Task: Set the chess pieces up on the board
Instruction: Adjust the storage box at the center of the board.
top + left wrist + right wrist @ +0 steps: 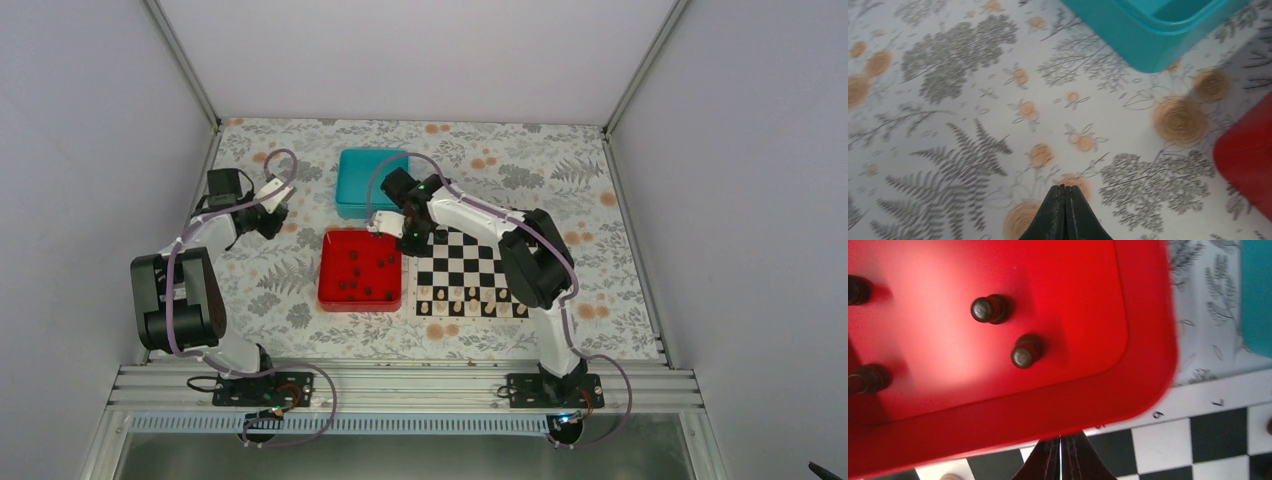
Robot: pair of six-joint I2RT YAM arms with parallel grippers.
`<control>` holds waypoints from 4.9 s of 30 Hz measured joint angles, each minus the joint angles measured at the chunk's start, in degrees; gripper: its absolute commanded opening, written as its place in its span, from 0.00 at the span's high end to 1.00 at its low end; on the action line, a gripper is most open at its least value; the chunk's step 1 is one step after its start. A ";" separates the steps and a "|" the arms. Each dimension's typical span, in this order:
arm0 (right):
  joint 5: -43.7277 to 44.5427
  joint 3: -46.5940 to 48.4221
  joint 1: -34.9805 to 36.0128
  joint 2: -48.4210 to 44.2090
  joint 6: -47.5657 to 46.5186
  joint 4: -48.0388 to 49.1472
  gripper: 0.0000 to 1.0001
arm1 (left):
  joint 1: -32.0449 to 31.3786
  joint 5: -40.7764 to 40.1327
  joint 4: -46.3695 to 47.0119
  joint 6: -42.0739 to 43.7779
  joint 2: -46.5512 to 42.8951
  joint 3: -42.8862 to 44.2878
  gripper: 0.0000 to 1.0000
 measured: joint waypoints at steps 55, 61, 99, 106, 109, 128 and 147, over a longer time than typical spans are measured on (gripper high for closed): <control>-3.96 6.64 20.24 6.10 0.17 -8.15 0.96 | -0.74 -1.16 -19.04 16.59 2.05 -1.99 0.98; -3.91 10.14 19.78 8.72 1.36 -7.76 0.96 | -0.70 -2.32 -19.06 17.07 2.05 -2.08 0.98; 3.61 29.11 5.27 19.17 2.54 1.49 0.96 | -0.11 -4.39 -30.84 21.22 -7.63 -6.67 0.98; 3.54 31.52 5.27 22.01 2.54 1.88 0.96 | -0.81 -2.56 -36.00 22.93 -8.13 -6.67 0.98; 3.54 31.56 5.25 22.10 2.58 2.54 0.96 | -2.23 -1.62 -38.29 23.45 -8.11 -6.67 0.98; 1.68 32.87 5.27 22.10 1.70 6.51 0.96 | -16.20 3.39 -41.31 21.44 -4.83 -8.00 0.98; -0.39 33.31 5.29 21.73 1.77 8.20 0.96 | -25.99 6.62 -39.10 16.50 -2.54 -8.13 0.98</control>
